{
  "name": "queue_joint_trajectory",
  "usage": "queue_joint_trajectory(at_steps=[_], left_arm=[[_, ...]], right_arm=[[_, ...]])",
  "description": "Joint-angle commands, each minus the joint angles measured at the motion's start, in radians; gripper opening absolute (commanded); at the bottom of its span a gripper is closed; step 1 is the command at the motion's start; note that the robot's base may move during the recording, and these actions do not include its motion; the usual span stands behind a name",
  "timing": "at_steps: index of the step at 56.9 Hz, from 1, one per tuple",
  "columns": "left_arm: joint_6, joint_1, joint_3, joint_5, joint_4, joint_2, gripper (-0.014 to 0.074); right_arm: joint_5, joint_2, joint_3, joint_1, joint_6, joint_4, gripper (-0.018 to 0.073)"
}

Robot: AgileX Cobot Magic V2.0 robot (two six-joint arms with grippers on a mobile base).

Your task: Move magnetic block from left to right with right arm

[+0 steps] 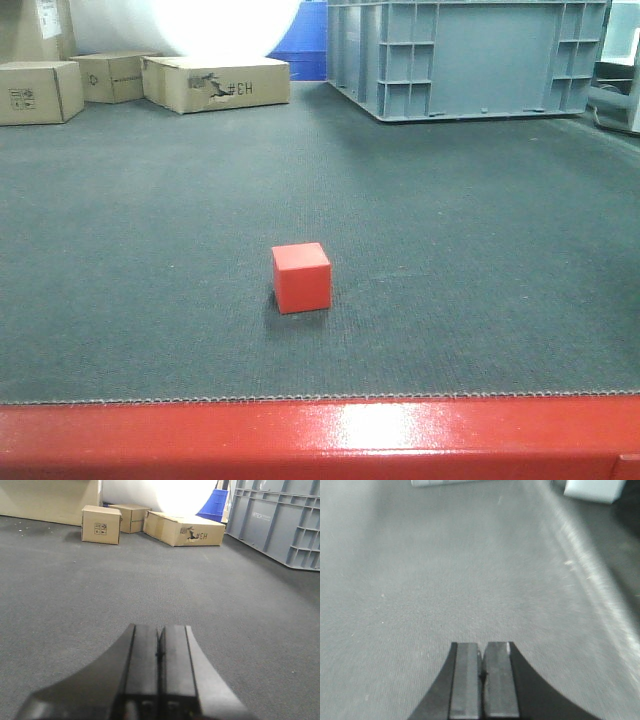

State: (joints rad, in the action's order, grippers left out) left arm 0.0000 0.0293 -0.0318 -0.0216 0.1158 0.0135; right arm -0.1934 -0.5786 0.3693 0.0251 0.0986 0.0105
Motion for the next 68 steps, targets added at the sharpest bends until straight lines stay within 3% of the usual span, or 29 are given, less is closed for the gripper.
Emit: queue_joint_trajectory(at_steps=[1, 18, 44, 56, 68], left_arm=[[0.000, 0.006, -0.008, 0.078, 0.003, 0.010, -0.0126], [0.000, 0.006, -0.008, 0.078, 0.003, 0.010, -0.0126], [0.000, 0.006, -0.008, 0.078, 0.003, 0.010, -0.0126], [0.000, 0.006, -0.008, 0.078, 0.003, 0.010, -0.0126], [0.000, 0.006, -0.008, 0.078, 0.003, 0.010, -0.0126]], right_arm=[[0.094, 0.115, -0.029, 0.009, -0.015, -0.002, 0.0020], [0.071, 0.436, -0.091, 0.009, -0.015, -0.002, 0.0020], [0.079, 0.457, -0.103, 0.009, -0.019, -0.002, 0.0020], [0.202, 0.516, -0.218, 0.009, -0.050, -0.011, 0.0020], [0.214, 0.612, -0.336, 0.009, -0.050, -0.011, 0.0020]])
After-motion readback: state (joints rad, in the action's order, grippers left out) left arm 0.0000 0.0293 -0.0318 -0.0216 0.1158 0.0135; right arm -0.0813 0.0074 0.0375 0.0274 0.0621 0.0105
